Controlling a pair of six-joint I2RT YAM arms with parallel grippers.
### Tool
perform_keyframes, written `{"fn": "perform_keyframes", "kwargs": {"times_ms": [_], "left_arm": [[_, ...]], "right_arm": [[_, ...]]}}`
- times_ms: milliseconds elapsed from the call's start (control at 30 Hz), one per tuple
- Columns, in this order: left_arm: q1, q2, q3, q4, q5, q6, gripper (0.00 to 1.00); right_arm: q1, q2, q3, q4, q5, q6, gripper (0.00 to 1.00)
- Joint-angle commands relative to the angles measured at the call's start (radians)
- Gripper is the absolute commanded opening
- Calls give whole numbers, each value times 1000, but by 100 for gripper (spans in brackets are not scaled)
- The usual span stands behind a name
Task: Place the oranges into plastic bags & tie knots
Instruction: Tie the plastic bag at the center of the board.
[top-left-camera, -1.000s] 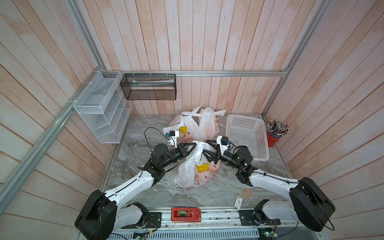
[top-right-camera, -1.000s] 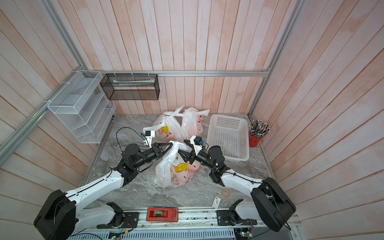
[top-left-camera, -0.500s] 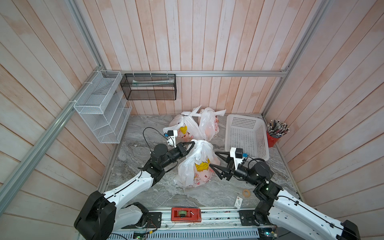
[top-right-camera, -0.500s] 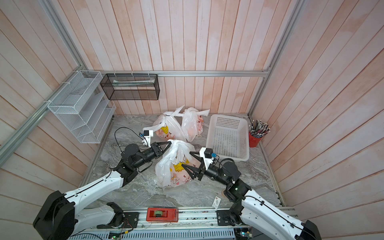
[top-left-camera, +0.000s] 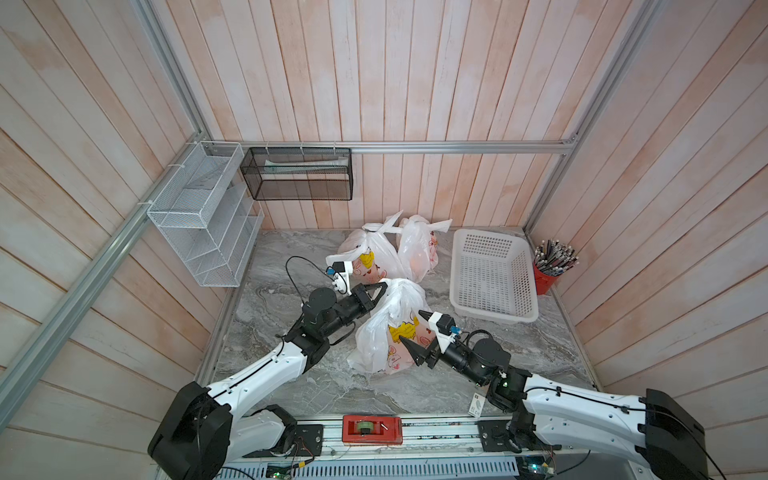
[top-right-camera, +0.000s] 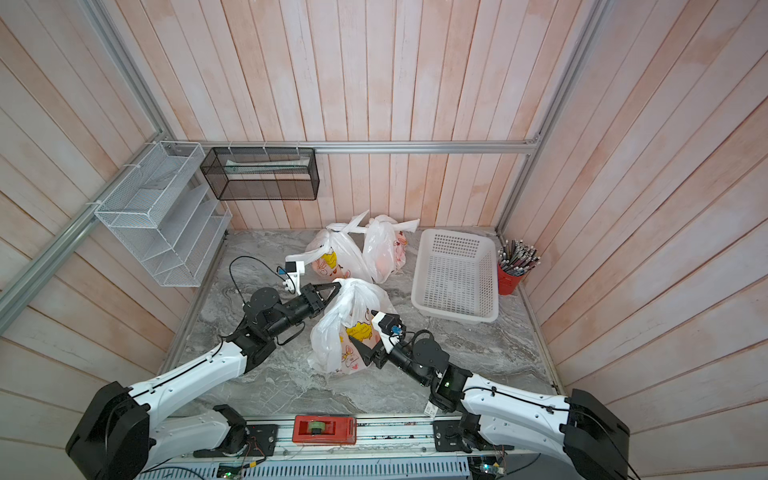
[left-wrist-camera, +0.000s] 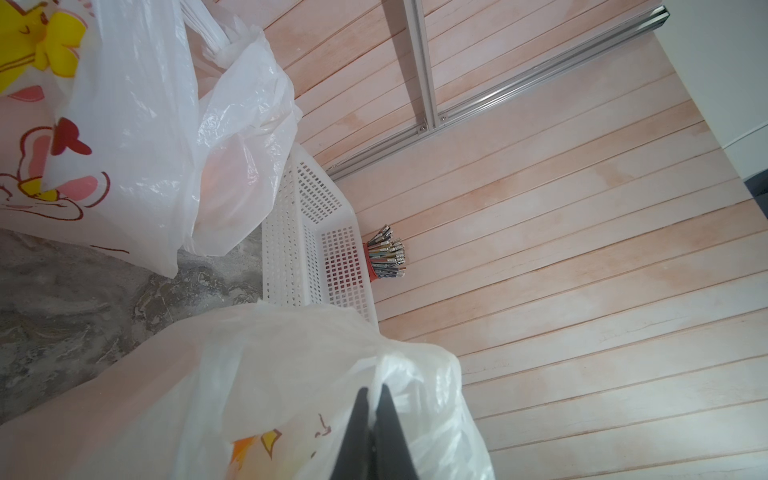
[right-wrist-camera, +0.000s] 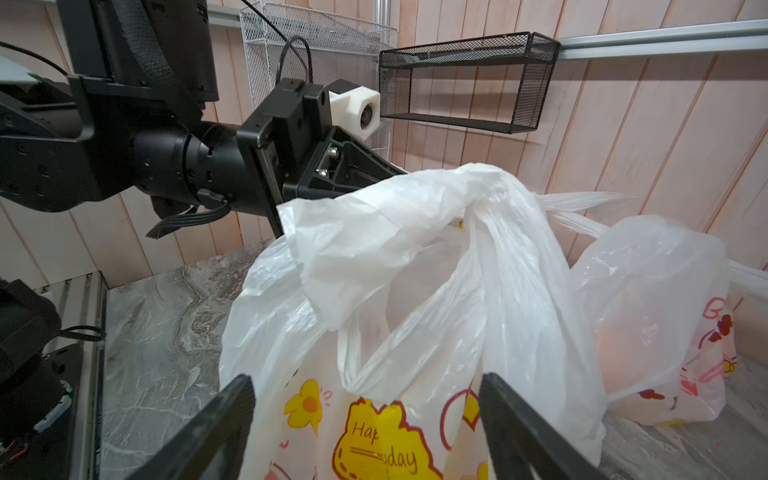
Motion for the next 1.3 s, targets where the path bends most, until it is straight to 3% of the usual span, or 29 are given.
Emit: {"fn": "perform_keyframes", "kwargs": {"times_ms": [0, 200, 367, 500, 667, 767, 1100, 1267], "left_arm": [[-5, -6, -4, -8, -17, 4, 0], [-6, -6, -5, -11, -21, 8, 0], [-9, -7, -3, -15, -29, 15, 0], [-9, -9, -2, -22, -32, 19, 0], [-8, -18, 5, -42, -44, 50, 0], [-5, -33, 24, -88, -74, 113, 0], [105, -105, 62, -228, -150, 309, 0], [137, -137, 62, -320, -244, 405, 0]], "right_arm": [[5, 46, 55, 107, 42, -52, 87], [6, 132, 108, 151, 36, -86, 85], [7, 181, 152, 146, 10, -99, 73], [6, 187, 149, 149, 23, -107, 53], [7, 176, 157, 97, 27, -117, 13], [6, 154, 149, 60, 31, -119, 0], [6, -1, 82, -152, 106, -65, 0], [7, -61, 58, -324, 232, 19, 0]]}}
